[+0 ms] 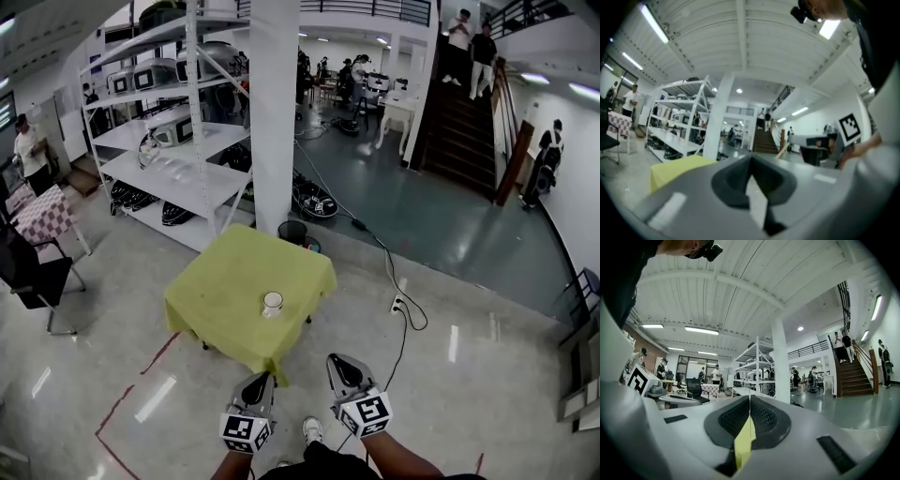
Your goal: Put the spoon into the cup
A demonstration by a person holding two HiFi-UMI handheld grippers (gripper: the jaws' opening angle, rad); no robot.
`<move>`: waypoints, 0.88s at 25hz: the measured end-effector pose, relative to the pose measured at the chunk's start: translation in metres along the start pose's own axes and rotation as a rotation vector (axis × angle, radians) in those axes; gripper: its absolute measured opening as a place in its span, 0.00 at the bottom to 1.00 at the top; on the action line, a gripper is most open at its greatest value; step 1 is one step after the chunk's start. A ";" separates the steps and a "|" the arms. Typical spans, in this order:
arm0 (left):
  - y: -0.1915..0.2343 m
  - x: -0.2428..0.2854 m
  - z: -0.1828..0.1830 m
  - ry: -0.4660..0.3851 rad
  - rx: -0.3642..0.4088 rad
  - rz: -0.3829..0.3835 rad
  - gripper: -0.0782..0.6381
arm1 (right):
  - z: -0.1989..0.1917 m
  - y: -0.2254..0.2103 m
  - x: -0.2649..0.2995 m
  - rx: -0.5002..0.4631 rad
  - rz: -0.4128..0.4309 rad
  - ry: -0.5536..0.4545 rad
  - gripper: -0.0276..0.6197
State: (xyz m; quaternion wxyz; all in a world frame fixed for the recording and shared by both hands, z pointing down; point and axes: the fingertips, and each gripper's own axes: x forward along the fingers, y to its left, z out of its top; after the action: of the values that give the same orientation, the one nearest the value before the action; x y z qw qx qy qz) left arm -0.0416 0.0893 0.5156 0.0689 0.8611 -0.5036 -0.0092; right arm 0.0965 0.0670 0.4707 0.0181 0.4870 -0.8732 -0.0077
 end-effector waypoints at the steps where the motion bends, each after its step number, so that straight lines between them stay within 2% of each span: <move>1: 0.002 0.006 0.001 -0.001 -0.001 0.004 0.12 | 0.000 -0.004 0.005 0.000 0.006 0.000 0.06; 5: 0.009 0.035 0.005 0.000 -0.004 0.008 0.12 | -0.001 -0.021 0.028 -0.026 0.037 -0.011 0.06; 9: 0.017 0.070 0.010 0.001 -0.048 0.015 0.12 | -0.004 -0.044 0.054 -0.026 0.078 -0.001 0.06; 22: 0.036 0.156 0.033 -0.017 0.005 0.078 0.12 | -0.006 -0.120 0.121 0.025 0.097 -0.016 0.06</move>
State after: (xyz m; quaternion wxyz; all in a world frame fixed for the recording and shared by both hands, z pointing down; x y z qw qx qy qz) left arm 0.0015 -0.0672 0.4958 0.0626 0.8410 -0.5372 -0.0125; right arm 0.1348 -0.0989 0.4763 0.0053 0.4441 -0.8959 0.0003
